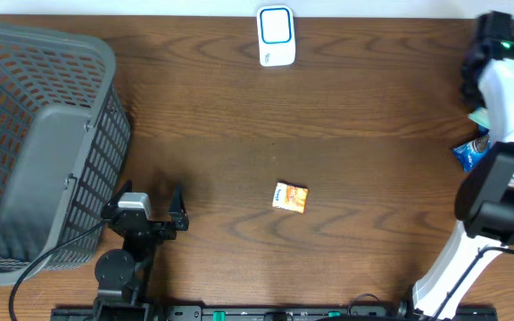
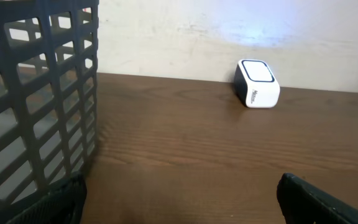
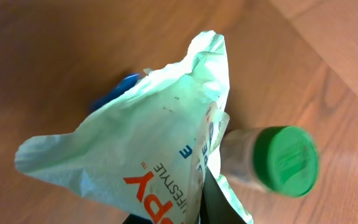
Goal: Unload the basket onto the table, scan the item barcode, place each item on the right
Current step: 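Carry the wipe pack to the right edge and release it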
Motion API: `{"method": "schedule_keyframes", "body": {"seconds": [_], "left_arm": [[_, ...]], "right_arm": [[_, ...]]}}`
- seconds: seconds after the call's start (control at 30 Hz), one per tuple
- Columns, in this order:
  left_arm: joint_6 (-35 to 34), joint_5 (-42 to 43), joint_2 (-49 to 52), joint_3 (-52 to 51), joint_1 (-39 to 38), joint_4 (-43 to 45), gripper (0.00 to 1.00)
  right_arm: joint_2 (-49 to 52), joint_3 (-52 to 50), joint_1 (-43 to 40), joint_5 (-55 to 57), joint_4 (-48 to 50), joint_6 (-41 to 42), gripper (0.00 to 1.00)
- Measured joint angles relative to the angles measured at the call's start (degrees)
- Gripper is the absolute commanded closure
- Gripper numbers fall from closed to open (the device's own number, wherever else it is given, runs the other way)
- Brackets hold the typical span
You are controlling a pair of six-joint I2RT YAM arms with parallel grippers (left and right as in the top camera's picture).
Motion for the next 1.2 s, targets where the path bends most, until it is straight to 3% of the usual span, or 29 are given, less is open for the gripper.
{"method": "schedule_keyframes", "body": {"seconds": [0.4,0.5,0.53,0.63,0.8,1.03,1.2], "left_arm": [[0.0,0.0,0.0,0.0,0.0,0.0,0.02],[0.0,0.0,0.0,0.0,0.0,0.0,0.02],[0.0,0.0,0.0,0.0,0.0,0.0,0.02],[0.0,0.0,0.0,0.0,0.0,0.0,0.02],[0.0,0.0,0.0,0.0,0.0,0.0,0.02],[0.0,0.0,0.0,0.0,0.0,0.0,0.02],[0.0,0.0,0.0,0.0,0.0,0.0,0.02]], "right_arm": [[0.0,-6.5,-10.2,1.0,13.2,1.9,0.95],[0.0,-6.8,-11.2,1.0,14.5,2.4,0.89],[0.0,-6.9,-11.3,1.0,15.1,2.5,0.83],[0.0,-6.9,-11.2,0.7,16.5,3.1,0.4],[0.0,-7.0,-11.2,0.5,16.5,2.7,0.01],[-2.0,-7.0,-9.5,-2.3,12.3,-2.4,0.01],[-12.2,-7.0,-1.1,-14.4,2.4,-4.8,0.01]]}}
